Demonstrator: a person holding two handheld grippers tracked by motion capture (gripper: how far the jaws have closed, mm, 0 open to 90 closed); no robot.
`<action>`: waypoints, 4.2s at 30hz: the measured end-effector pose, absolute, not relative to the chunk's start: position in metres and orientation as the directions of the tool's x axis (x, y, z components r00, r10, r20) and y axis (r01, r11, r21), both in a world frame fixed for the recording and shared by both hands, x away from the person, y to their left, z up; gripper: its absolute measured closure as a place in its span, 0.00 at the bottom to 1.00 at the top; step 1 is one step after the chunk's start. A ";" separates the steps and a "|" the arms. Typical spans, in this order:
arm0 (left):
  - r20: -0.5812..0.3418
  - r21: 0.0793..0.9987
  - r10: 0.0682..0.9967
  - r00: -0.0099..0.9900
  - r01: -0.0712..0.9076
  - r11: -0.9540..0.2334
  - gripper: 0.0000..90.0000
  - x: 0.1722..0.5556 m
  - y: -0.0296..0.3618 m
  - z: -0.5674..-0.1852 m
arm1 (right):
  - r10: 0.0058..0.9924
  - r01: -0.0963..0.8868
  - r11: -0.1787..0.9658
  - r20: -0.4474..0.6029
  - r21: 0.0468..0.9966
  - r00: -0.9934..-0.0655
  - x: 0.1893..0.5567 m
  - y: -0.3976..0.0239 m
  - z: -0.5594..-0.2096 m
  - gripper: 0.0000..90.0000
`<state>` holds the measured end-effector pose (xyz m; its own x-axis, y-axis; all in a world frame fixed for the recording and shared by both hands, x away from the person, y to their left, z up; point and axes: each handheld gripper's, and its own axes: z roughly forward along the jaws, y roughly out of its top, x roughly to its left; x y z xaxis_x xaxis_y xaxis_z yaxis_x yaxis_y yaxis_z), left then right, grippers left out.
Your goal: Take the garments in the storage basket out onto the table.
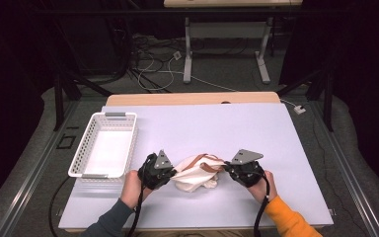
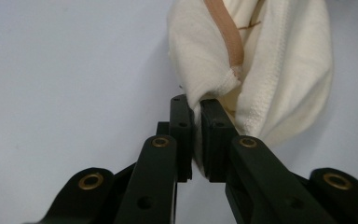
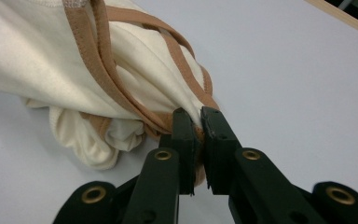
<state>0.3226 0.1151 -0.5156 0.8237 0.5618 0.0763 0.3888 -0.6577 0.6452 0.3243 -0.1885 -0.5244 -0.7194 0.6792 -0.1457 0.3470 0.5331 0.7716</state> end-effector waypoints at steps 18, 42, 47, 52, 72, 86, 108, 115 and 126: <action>0.091 0.652 0.556 0.827 0.372 -0.660 0.41 0.324 0.104 -0.506 | 0.656 0.333 0.546 -0.145 0.769 -0.741 0.322 -0.183 -0.527 0.94; 0.035 0.582 0.586 0.810 0.460 -0.670 0.37 0.372 0.077 -0.516 | 0.626 0.315 0.569 -0.152 0.759 -0.765 0.321 -0.177 -0.531 0.93; -0.028 0.554 0.554 0.832 0.474 -0.684 0.54 0.376 0.080 -0.526 | 0.621 0.318 0.577 -0.151 0.752 -0.769 0.321 -0.177 -0.531 0.93; -0.055 0.533 0.522 0.851 0.467 -0.706 0.73 0.376 0.080 -0.534 | 0.618 0.321 0.583 -0.150 0.747 -0.772 0.321 -0.176 -0.533 0.93; 0.025 0.580 0.526 0.850 0.416 -0.700 0.94 0.365 0.094 -0.520 | 0.637 0.308 0.565 -0.167 0.765 -0.753 0.321 -0.180 -0.529 0.94; 0.077 0.621 0.561 0.824 0.401 -0.673 0.95 0.353 0.109 -0.509 | 0.654 0.297 0.551 -0.183 0.780 -0.734 0.320 -0.184 -0.525 0.94; 0.055 0.691 0.581 0.812 0.389 -0.609 0.95 0.344 0.124 -0.498 | 0.687 0.255 0.512 -0.213 0.820 -0.695 0.316 -0.193 -0.513 0.94; 0.069 0.684 0.573 0.816 0.379 -0.623 0.95 0.338 0.122 -0.499 | 0.692 0.265 0.513 -0.211 0.817 -0.691 0.318 -0.197 -0.513 0.94; 0.070 0.680 0.567 0.821 0.377 -0.629 0.95 0.332 0.125 -0.502 | 0.703 0.272 0.511 -0.214 0.815 -0.678 0.320 -0.200 -0.514 0.94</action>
